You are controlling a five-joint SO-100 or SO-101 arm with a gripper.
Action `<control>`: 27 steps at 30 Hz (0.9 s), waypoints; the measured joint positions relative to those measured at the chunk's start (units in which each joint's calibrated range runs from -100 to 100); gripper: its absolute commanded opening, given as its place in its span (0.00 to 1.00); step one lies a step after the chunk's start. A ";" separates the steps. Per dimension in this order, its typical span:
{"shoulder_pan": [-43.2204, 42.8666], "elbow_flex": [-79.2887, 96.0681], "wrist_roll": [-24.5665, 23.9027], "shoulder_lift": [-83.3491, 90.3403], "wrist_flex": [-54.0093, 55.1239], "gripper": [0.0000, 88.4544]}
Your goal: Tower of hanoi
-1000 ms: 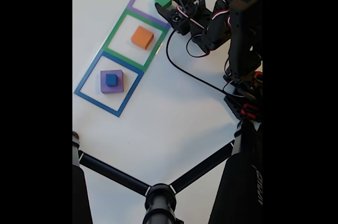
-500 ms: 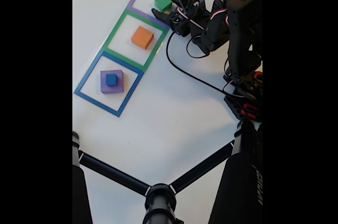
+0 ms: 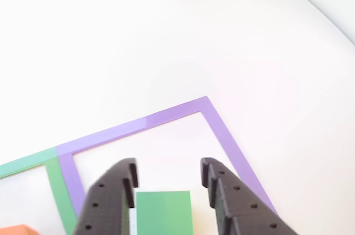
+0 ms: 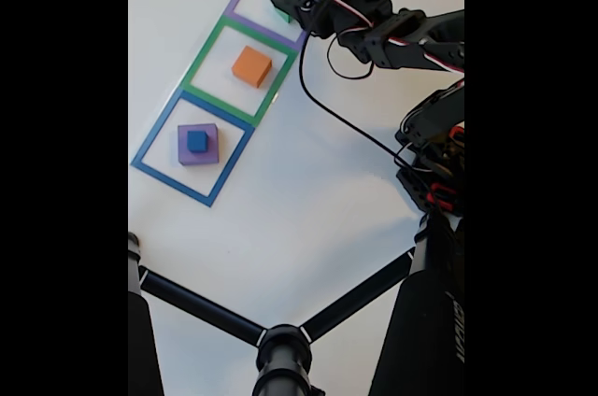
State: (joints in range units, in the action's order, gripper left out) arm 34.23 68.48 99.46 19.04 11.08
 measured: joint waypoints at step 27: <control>-34.29 -53.47 0.54 36.05 -102.46 0.00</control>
State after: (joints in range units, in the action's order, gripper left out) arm -0.06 15.01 100.00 55.09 -91.37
